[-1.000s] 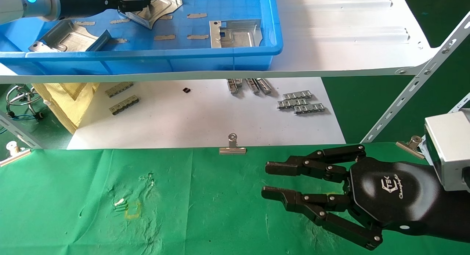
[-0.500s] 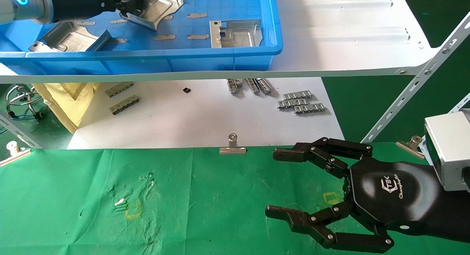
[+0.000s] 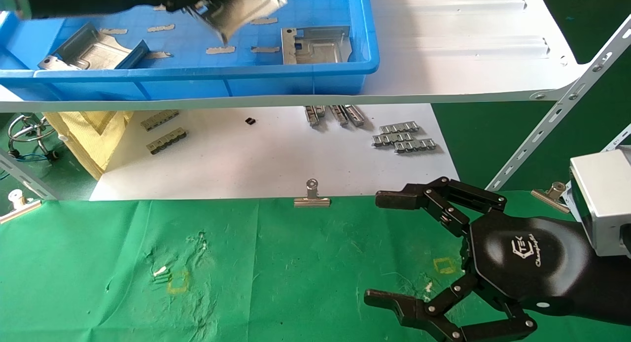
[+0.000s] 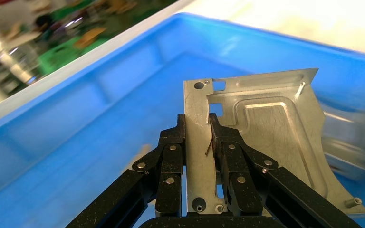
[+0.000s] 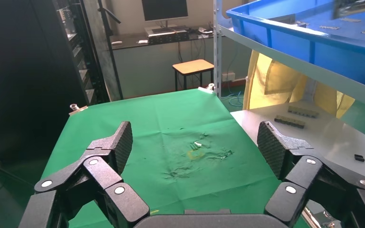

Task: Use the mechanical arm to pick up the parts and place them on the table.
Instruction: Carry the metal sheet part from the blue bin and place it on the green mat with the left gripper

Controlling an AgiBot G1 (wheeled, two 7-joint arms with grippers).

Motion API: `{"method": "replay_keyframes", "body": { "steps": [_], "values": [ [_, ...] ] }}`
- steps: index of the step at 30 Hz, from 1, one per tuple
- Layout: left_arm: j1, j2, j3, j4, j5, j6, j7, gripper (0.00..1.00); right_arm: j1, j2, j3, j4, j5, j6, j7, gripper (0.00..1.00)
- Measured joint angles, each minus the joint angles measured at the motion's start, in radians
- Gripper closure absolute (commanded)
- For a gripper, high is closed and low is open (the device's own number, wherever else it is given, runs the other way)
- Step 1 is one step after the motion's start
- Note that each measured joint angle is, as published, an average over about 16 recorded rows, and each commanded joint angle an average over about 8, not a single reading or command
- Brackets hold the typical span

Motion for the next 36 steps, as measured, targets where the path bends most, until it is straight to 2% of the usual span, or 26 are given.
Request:
{"method": "replay_keyframes", "body": {
  "steps": [5, 11, 18, 23, 29, 36],
  "values": [
    [0.051, -0.039, -0.026, -0.051, -0.065, 0.176, 0.101, 1.00, 0.000, 0.000, 0.000, 0.000, 0.000, 0.000, 0.000, 0.00],
    [0.143, -0.106, -0.030, -0.158, -0.156, 0.314, 0.194, 1.00, 0.000, 0.000, 0.000, 0.000, 0.000, 0.000, 0.000, 0.00],
    [0.273, -0.241, 0.020, -0.348, -0.274, 0.342, 0.266, 1.00, 0.000, 0.000, 0.000, 0.000, 0.000, 0.000, 0.000, 0.00],
    [0.341, -0.339, 0.078, -0.434, -0.312, 0.331, 0.343, 1.00, 0.000, 0.000, 0.000, 0.000, 0.000, 0.000, 0.000, 0.00],
    [0.380, -0.395, 0.156, -0.400, -0.277, 0.314, 0.463, 1.00, 0.000, 0.000, 0.000, 0.000, 0.000, 0.000, 0.000, 0.00],
    [0.398, -0.366, 0.229, -0.232, -0.182, 0.304, 0.606, 1.00, 0.000, 0.000, 0.000, 0.000, 0.000, 0.000, 0.000, 0.00]
  ]
}}
